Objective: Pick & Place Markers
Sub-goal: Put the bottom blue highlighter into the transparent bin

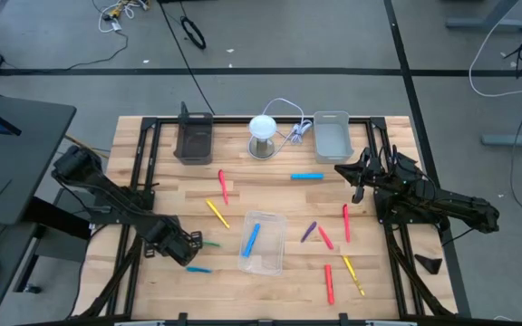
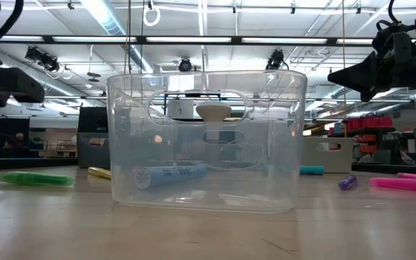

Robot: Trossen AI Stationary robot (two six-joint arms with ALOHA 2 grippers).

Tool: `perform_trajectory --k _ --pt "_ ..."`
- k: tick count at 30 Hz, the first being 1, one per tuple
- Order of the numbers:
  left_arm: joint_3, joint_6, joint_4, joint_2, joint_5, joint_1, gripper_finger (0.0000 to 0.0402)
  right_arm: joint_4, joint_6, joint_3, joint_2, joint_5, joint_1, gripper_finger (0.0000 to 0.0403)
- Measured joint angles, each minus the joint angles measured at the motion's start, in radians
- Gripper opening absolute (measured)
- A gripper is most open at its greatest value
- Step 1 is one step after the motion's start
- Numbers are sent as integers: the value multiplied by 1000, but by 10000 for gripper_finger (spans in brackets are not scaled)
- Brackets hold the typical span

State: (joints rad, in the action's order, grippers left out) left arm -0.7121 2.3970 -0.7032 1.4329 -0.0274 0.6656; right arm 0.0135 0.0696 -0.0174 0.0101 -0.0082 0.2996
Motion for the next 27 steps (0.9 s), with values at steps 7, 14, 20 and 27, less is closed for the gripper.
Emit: perform_trajectory --k 7,14,20,27 --pt "-23 -26 -58 -56 1 0 74 0 0 0 0 0 0 29" --pt "-23 -71 -89 -114 2 -1 73 0 0 0 0 0 0 29" --pt "-24 -96 -146 -165 4 -2 71 0 0 0 0 0 0 29" --pt "-24 -105 -224 -239 -2 -2 71 0 0 0 0 0 0 29"
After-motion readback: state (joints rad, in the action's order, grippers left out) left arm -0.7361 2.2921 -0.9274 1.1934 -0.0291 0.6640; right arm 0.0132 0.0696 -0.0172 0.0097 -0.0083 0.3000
